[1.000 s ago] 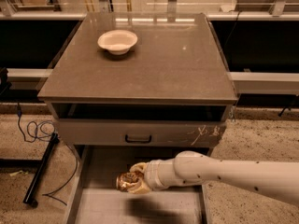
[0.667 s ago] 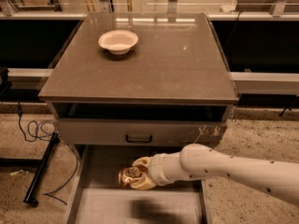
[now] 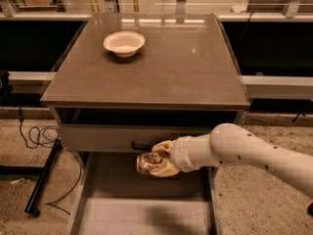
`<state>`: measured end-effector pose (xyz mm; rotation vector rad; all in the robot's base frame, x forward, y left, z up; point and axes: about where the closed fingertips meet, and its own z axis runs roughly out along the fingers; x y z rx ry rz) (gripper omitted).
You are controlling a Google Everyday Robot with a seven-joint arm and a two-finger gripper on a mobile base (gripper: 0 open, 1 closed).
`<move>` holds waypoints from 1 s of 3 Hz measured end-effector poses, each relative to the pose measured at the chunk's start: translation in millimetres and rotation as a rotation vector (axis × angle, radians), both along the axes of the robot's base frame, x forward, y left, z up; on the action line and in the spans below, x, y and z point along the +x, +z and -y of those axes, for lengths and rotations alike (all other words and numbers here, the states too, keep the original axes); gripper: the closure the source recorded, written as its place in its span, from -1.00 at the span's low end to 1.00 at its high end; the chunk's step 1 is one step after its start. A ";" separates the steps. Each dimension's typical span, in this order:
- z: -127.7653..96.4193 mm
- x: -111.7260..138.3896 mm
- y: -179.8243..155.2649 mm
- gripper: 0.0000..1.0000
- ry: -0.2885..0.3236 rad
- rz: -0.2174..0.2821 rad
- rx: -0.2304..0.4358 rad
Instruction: Pick orange can from middle drawer and place on counter
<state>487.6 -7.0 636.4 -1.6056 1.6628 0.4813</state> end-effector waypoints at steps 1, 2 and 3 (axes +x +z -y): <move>0.0 -0.1 0.1 1.00 0.000 0.000 0.000; -0.7 -11.0 21.4 1.00 -0.001 0.036 -0.012; -15.1 -59.1 52.2 1.00 0.023 0.129 -0.033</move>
Offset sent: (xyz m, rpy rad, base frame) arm -0.0258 -0.0014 0.0538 -0.0306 -0.0892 -0.0097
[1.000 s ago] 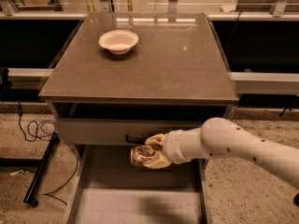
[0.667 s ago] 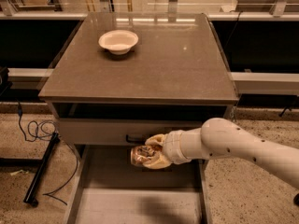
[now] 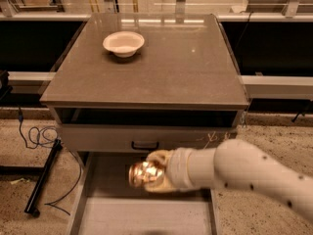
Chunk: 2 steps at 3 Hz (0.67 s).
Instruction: Pick orange can from middle drawer and place on counter
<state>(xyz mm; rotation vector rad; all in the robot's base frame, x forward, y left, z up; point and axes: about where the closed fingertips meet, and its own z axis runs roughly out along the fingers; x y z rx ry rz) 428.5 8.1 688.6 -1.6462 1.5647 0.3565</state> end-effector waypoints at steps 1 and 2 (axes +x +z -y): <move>-29.6 -88.6 3.9 1.00 0.100 0.013 -0.033; -70.4 -166.9 22.7 1.00 0.256 -0.013 -0.004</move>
Offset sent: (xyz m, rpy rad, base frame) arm -0.2795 -0.0896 0.1169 0.0577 -0.3371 -0.0430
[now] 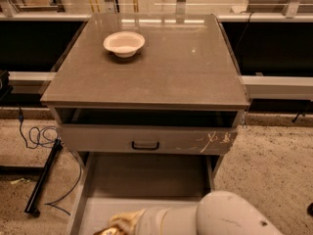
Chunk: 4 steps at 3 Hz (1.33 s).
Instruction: Pick orange can from middle drawer and place on counter
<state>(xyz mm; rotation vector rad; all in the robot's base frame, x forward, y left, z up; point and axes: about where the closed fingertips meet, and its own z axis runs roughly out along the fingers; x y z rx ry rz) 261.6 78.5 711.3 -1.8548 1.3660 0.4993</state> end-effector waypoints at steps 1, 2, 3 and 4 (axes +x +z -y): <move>-21.6 -26.0 17.9 1.00 0.072 -0.005 0.046; -21.5 -25.9 18.0 1.00 0.072 -0.005 0.046; -16.0 -4.7 26.0 1.00 0.066 -0.001 0.034; -8.8 50.9 55.0 1.00 0.037 0.038 0.013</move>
Offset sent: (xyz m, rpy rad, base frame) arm -0.0258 0.0214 0.0179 0.0460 0.0047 0.0718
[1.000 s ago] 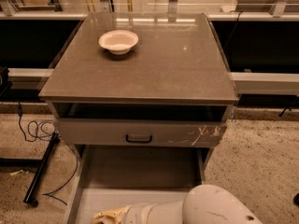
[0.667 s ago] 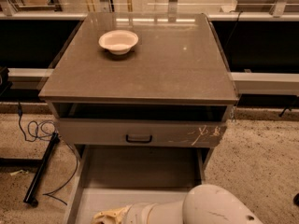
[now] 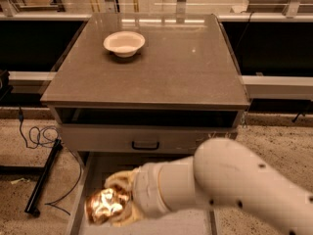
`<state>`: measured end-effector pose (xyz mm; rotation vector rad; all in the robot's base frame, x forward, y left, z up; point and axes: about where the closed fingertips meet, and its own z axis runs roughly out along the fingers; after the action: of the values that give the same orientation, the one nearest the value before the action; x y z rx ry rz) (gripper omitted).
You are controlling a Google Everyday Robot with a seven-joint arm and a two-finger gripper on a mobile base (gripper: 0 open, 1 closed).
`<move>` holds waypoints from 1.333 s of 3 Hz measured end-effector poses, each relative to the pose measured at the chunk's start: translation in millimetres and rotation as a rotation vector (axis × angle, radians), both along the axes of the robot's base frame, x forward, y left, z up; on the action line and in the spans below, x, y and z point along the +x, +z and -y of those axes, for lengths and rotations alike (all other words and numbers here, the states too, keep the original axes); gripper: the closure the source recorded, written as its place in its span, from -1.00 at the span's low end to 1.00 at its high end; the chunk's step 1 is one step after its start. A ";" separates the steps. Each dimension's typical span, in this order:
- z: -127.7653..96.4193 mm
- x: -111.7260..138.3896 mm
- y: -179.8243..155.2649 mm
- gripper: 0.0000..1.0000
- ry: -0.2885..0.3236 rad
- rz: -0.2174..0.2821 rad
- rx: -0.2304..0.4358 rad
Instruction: Pick orange can from middle drawer and place on counter
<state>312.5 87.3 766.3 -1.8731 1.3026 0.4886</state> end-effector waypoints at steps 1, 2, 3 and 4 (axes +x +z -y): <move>14.0 69.5 40.8 1.00 -0.050 0.043 -0.021; 28.4 133.1 78.9 1.00 -0.085 0.075 -0.038; 23.5 148.2 105.0 1.00 -0.091 0.120 -0.020; 23.5 148.3 105.0 1.00 -0.091 0.120 -0.020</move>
Offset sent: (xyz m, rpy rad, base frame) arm 0.2218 -0.0472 0.1362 -0.0409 -0.1276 -0.1335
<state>460.8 63.8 871.3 -1.8218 1.3101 0.3119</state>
